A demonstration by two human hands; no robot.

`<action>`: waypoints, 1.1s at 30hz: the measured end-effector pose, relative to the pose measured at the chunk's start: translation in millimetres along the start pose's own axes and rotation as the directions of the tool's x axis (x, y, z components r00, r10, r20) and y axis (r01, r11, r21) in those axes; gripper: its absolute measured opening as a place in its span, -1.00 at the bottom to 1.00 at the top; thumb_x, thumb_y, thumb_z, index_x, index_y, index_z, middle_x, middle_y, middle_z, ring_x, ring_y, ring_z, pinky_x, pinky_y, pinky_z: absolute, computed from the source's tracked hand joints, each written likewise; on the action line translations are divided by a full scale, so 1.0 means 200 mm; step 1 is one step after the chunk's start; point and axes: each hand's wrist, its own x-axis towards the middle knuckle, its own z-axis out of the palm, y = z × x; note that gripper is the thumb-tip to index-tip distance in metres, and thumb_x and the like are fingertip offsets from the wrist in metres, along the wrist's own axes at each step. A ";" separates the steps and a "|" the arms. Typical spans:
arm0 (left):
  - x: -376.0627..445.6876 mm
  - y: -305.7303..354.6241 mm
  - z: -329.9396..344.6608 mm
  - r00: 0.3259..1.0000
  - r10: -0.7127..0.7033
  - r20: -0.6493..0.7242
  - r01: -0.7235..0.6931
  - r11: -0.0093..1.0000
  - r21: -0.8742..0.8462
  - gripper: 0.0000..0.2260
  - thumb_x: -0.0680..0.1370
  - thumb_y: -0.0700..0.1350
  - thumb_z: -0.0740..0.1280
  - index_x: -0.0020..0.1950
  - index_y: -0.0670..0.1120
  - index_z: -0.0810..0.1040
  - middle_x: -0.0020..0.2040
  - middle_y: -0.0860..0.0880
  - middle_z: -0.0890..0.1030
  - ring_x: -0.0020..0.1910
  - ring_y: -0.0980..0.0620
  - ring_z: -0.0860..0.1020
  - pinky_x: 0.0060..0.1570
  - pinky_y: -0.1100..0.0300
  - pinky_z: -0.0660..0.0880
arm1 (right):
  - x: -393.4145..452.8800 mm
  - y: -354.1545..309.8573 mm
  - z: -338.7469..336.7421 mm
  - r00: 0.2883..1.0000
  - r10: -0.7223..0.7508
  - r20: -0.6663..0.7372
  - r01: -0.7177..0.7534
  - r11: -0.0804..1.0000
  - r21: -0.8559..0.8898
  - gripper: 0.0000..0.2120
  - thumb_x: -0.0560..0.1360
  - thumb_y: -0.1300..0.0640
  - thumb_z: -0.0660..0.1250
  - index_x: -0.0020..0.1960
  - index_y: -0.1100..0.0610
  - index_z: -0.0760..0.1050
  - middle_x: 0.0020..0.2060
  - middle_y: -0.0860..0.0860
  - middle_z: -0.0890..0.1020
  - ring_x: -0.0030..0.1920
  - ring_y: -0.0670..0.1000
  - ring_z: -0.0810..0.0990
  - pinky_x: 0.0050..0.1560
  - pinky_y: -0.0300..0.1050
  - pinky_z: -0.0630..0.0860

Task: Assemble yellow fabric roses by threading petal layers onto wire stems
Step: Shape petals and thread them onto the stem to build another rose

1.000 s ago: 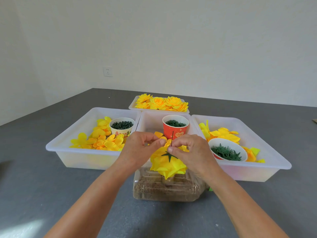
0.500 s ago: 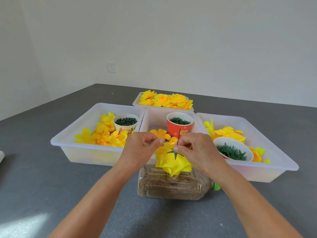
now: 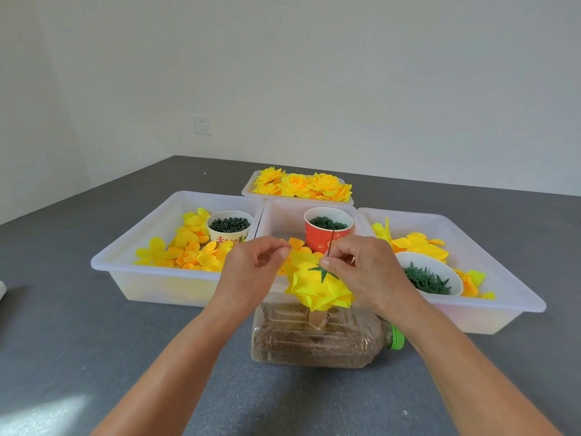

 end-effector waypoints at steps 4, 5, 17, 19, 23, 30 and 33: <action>-0.01 0.00 -0.01 0.997 -0.041 -0.068 0.039 0.999 -0.034 -0.79 0.56 -0.37 0.21 0.01 -0.15 0.60 -0.16 0.03 0.62 -0.20 0.26 0.56 -0.22 0.53 0.42 | 0.02 -0.01 -0.03 1.000 0.002 -0.016 -0.002 1.000 -0.006 -0.81 0.43 0.16 0.43 -0.34 0.05 0.52 -0.37 -0.03 0.58 -0.36 -0.14 0.44 -0.35 -0.33 0.31; -0.02 -0.02 -0.01 0.996 -0.053 -0.069 0.053 0.999 0.006 -0.79 0.54 -0.38 0.23 -0.01 -0.16 0.62 -0.17 0.03 0.61 -0.23 0.30 0.55 -0.23 0.55 0.41 | 0.03 -0.01 -0.04 1.000 0.003 -0.019 -0.003 1.000 -0.013 -0.80 0.43 0.16 0.43 -0.35 0.04 0.51 -0.38 -0.03 0.58 -0.37 -0.13 0.44 -0.36 -0.35 0.30; -0.12 -0.04 0.13 0.980 -0.128 0.151 0.103 0.982 0.161 -0.84 0.30 -0.10 0.55 -0.22 -0.04 0.62 -0.33 0.11 0.63 -0.31 0.26 0.56 -0.38 0.51 0.37 | 0.04 -0.04 -0.05 1.000 0.003 -0.021 -0.004 0.999 -0.049 -0.77 0.43 0.13 0.43 -0.37 -0.01 0.50 -0.36 -0.01 0.61 -0.36 -0.14 0.47 -0.34 -0.34 0.33; -0.11 -0.03 0.15 0.976 -0.138 0.169 0.132 0.990 0.046 -0.83 0.33 -0.19 0.54 -0.29 0.01 0.58 -0.46 0.19 0.59 -0.42 0.35 0.52 -0.44 0.53 0.35 | 0.04 -0.04 -0.05 1.000 0.001 -0.023 -0.002 0.999 -0.046 -0.78 0.43 0.14 0.43 -0.36 -0.01 0.50 -0.35 -0.01 0.61 -0.36 -0.14 0.47 -0.32 -0.31 0.34; -0.11 -0.04 0.17 0.966 -0.166 0.199 0.213 0.945 -0.249 -0.80 0.36 -0.34 0.48 -0.25 -0.04 0.62 -0.40 0.11 0.65 -0.42 0.28 0.56 -0.42 0.46 0.41 | 0.05 -0.04 -0.05 1.000 0.011 -0.019 -0.012 0.999 -0.045 -0.81 0.44 0.13 0.42 -0.34 0.02 0.52 -0.34 -0.01 0.62 -0.34 -0.12 0.48 -0.32 -0.34 0.33; -0.07 -0.08 0.17 0.970 -0.084 0.226 0.148 0.947 -0.284 -0.67 0.30 -0.35 0.52 -0.07 -0.01 0.61 -0.21 0.07 0.70 -0.23 0.18 0.65 -0.28 0.37 0.51 | 0.05 -0.03 -0.05 1.000 0.031 -0.003 -0.031 0.999 -0.025 -0.79 0.45 0.14 0.41 -0.35 0.02 0.51 -0.33 0.01 0.62 -0.30 -0.07 0.49 -0.26 -0.21 0.38; -0.06 -0.10 0.16 0.974 -0.056 0.219 0.104 0.972 -0.211 -0.67 0.30 -0.34 0.53 -0.08 0.02 0.61 -0.21 0.12 0.69 -0.23 0.21 0.64 -0.28 0.40 0.50 | 0.05 -0.03 -0.06 1.000 0.028 0.002 -0.028 0.999 -0.020 -0.79 0.44 0.15 0.42 -0.35 0.02 0.51 -0.32 0.03 0.63 -0.31 -0.07 0.48 -0.27 -0.23 0.38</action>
